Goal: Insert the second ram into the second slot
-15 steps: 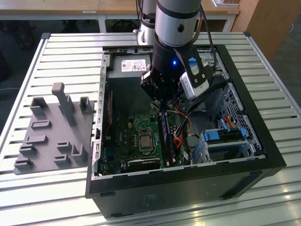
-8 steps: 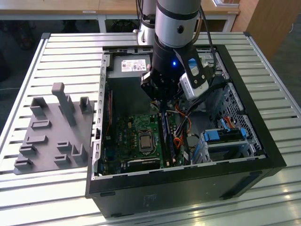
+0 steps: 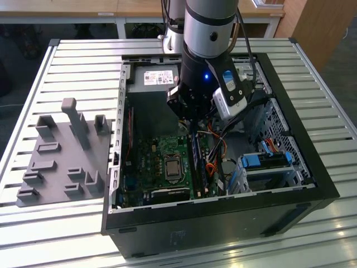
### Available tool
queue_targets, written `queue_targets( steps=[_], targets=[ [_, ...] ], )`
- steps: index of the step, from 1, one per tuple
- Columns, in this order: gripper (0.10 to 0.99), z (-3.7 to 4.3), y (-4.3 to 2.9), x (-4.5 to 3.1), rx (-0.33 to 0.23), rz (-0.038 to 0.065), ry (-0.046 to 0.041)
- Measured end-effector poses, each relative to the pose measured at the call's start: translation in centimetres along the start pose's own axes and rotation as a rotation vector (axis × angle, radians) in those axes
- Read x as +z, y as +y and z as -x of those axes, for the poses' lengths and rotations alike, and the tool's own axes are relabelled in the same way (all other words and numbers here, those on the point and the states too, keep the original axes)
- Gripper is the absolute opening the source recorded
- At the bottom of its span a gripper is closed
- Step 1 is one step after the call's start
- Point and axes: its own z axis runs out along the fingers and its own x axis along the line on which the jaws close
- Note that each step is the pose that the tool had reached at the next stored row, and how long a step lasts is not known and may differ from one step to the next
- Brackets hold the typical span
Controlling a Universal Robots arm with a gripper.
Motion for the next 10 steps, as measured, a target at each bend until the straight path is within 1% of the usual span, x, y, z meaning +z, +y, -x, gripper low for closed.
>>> queue_targets(
  steps=[10],
  targets=[
    [0.137,0.00,0.00,0.20,0.001,0.000,-0.0001]
  ],
)
